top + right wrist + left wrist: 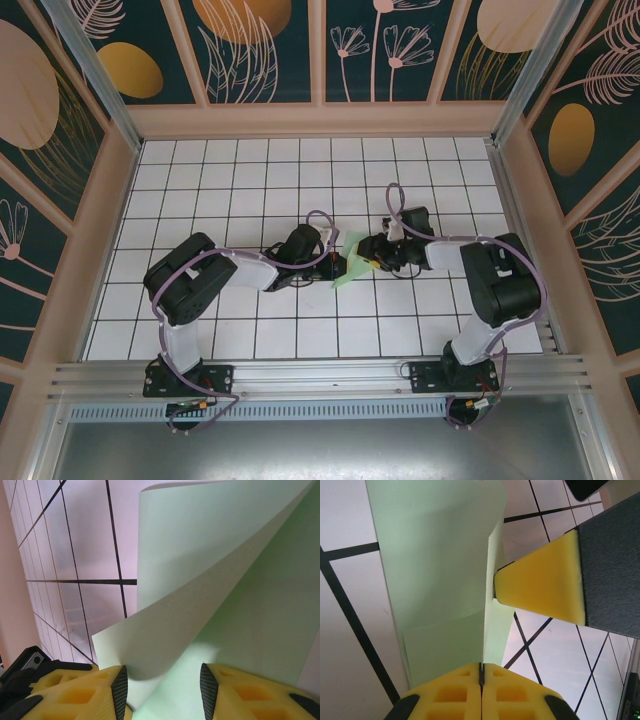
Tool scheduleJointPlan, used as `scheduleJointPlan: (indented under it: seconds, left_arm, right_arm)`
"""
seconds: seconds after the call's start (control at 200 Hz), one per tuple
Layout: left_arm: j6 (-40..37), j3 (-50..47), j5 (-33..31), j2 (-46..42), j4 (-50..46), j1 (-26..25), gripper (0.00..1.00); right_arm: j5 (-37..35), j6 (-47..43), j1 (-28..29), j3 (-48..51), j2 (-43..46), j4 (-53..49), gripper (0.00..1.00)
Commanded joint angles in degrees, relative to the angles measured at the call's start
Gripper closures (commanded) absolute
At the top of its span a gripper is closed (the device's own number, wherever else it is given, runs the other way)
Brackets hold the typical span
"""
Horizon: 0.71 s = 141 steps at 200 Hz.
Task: Fold a paper plane with a square sheet of paper (pick it up from the middle)
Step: Fourth fold the wing at the center of the table.
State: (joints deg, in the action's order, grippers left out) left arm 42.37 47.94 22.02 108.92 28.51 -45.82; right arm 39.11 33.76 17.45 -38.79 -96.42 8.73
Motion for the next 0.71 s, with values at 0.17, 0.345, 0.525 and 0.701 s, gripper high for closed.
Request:
scheduleJointPlan:
  seconds: [0.17,0.345,0.525,0.701]
  left_arm:
    - [0.24,0.83,1.73,2.24,0.84,-0.37,0.84]
    - [-0.20,0.93,1.44,1.66,0.81,-0.38,0.79]
    - [-1.38,-0.03,-0.36,-1.17,-0.93,-0.40,0.69]
    - [-1.91,-1.40,-3.61,-4.51,-2.57,-0.29,0.64]
  right_arm:
    - [-0.91,-0.44,1.08,-3.24,-3.62,-3.39,0.54]
    - [-2.75,-0.99,1.54,-4.33,-4.03,-5.72,0.53]
    - [-5.06,-1.67,1.85,-5.31,-4.67,-8.50,0.52]
    - [-6.72,-2.03,2.15,-5.92,-5.34,-10.07,0.52]
